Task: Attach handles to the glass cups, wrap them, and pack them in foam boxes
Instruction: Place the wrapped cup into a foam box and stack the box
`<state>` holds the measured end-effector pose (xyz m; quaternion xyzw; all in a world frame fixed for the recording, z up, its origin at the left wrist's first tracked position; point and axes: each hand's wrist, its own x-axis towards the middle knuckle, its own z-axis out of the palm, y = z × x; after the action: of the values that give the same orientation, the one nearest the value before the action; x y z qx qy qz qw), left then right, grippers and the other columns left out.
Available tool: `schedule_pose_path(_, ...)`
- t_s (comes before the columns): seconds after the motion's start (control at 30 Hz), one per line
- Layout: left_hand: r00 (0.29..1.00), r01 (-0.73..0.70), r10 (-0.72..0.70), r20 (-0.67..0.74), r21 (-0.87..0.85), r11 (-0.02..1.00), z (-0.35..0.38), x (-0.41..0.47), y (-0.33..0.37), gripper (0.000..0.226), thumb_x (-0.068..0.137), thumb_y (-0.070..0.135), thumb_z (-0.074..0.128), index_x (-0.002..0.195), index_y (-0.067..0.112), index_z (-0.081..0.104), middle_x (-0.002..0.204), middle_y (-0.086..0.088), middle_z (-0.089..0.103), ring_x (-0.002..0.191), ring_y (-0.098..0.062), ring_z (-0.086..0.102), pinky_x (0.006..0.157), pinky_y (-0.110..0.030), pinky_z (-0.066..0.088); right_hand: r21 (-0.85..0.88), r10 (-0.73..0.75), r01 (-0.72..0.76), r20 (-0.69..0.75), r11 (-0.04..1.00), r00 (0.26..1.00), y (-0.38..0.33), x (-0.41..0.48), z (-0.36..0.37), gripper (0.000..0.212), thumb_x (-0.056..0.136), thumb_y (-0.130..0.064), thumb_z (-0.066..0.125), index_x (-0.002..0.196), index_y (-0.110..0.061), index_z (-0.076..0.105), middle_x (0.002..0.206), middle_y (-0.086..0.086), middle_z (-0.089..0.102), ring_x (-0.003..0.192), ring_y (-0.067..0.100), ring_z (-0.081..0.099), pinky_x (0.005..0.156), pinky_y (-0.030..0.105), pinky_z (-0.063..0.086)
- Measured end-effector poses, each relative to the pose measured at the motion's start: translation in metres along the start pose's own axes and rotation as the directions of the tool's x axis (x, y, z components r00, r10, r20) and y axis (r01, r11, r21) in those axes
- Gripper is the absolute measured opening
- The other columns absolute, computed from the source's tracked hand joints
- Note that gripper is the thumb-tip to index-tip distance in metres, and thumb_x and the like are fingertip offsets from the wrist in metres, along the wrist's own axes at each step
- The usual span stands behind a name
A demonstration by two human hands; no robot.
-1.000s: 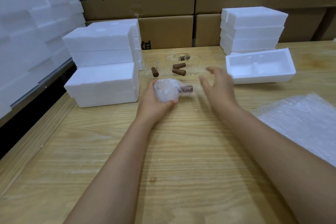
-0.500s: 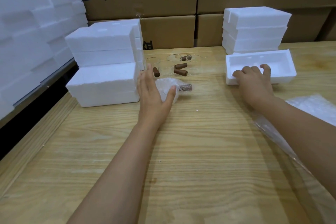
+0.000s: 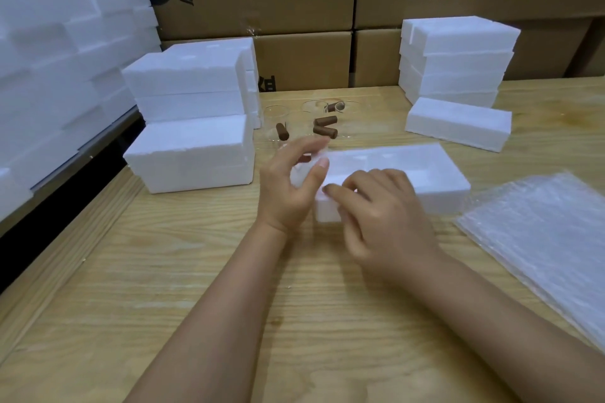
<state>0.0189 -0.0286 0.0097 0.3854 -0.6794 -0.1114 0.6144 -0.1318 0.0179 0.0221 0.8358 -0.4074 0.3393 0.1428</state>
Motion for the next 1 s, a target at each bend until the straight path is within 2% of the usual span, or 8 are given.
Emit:
schedule_pose_path(0.13, 0.985, 0.167, -0.170, -0.029, -0.087, 0.982, -0.006, 0.000, 0.000, 0.016, 0.079, 0.005, 0.058, 0.087, 0.010, 0.071, 0.080, 0.000, 0.069, 0.080, -0.007, 0.066, 0.076, -0.021, 0.051, 0.081, 0.000, -0.006, 0.078, 0.997, 0.997, -0.013, -0.010, -0.003, 0.027, 0.073, -0.009, 0.058, 0.097, -0.008, 0.070, 0.078, 0.008, 0.059, 0.067, 0.030, 0.055, 0.059, 0.036, 0.043)
schedule_pose_path(0.23, 0.992, 0.125, -0.125, -0.005, 0.029, 0.992, -0.009, -0.003, -0.001, 0.019, 0.075, -0.004, 0.056, 0.080, 0.005, 0.073, 0.072, 0.001, 0.068, 0.072, -0.009, 0.066, 0.073, -0.016, 0.050, 0.138, 0.002, -0.022, 0.139, 0.990, 0.990, -0.022, -0.014, -0.001, 0.026, 0.073, -0.009, 0.058, 0.096, -0.006, 0.070, 0.076, 0.009, 0.059, 0.066, 0.030, 0.054, 0.055, 0.040, 0.047)
schedule_pose_path(0.47, 0.999, -0.004, -0.005, 0.033, 0.262, 0.965, -0.013, -0.006, -0.005, 0.008, 0.074, 0.003, 0.066, 0.075, 0.004, 0.074, 0.069, -0.001, 0.071, 0.068, -0.016, 0.066, 0.073, -0.033, 0.052, 0.173, 0.062, -0.130, 0.352, 0.976, 0.934, -0.029, -0.016, 0.001, 0.028, 0.087, -0.023, 0.051, 0.107, -0.011, 0.067, 0.095, 0.003, 0.060, 0.092, 0.024, 0.055, 0.067, 0.038, 0.048)
schedule_pose_path(0.53, 0.998, -0.053, 0.059, -0.013, 0.281, 0.958, -0.014, -0.005, -0.006, 0.008, 0.074, 0.009, 0.066, 0.076, 0.006, 0.073, 0.074, 0.001, 0.071, 0.072, -0.016, 0.062, 0.075, -0.031, 0.048, 0.217, 0.132, -0.202, 0.299, 0.955, 0.945, -0.027, -0.010, -0.005, 0.032, 0.085, -0.032, 0.051, 0.101, -0.011, 0.068, 0.097, 0.001, 0.063, 0.097, 0.021, 0.056, 0.072, 0.035, 0.049)
schedule_pose_path(0.63, 0.995, -0.029, 0.053, -0.083, 0.273, 0.961, -0.017, 0.000, -0.011, 0.022, 0.079, 0.018, 0.060, 0.096, 0.009, 0.071, 0.094, 0.004, 0.065, 0.088, -0.010, 0.053, 0.081, -0.017, 0.041, 0.338, 0.289, -0.267, -0.017, 0.902, 0.957, -0.003, 0.019, -0.011, 0.016, 0.083, -0.021, 0.058, 0.090, -0.011, 0.068, 0.089, 0.000, 0.063, 0.088, 0.020, 0.057, 0.074, 0.029, 0.044)
schedule_pose_path(0.67, 0.995, 0.021, 0.007, -0.102, 0.271, 0.962, -0.017, 0.000, -0.013, 0.026, 0.081, 0.018, 0.059, 0.104, 0.010, 0.069, 0.101, 0.005, 0.063, 0.094, -0.012, 0.054, 0.084, -0.018, 0.041, 0.370, 0.359, -0.328, -0.016, 0.869, 0.933, 0.011, 0.034, -0.010, 0.013, 0.085, -0.017, 0.058, 0.094, -0.014, 0.067, 0.092, -0.001, 0.061, 0.088, 0.019, 0.056, 0.075, 0.027, 0.042)
schedule_pose_path(0.83, 0.939, 0.335, -0.309, -0.150, 0.212, 0.918, -0.010, -0.002, -0.019, 0.023, 0.097, 0.016, 0.047, 0.117, 0.014, 0.059, 0.112, 0.006, 0.055, 0.112, -0.018, 0.053, 0.096, -0.041, 0.046, 0.251, 0.466, -0.670, 0.550, 0.699, 0.693, 0.064, 0.089, 0.022, 0.046, 0.087, -0.019, 0.065, 0.129, -0.025, 0.050, 0.112, 0.001, 0.053, 0.095, 0.016, 0.051, 0.070, 0.024, 0.041)
schedule_pose_path(1.0, 0.866, 0.499, -0.482, -0.128, 0.207, 0.841, -0.006, 0.001, -0.028, 0.014, 0.100, 0.027, 0.044, 0.093, 0.025, 0.056, 0.093, 0.006, 0.061, 0.086, -0.007, 0.058, 0.072, -0.025, 0.043, 0.203, 0.414, -0.683, 0.664, 0.702, 0.623, 0.067, 0.094, 0.056, 0.031, 0.083, -0.013, 0.071, 0.113, -0.014, 0.063, 0.098, 0.003, 0.057, 0.090, 0.019, 0.052, 0.074, 0.025, 0.041)
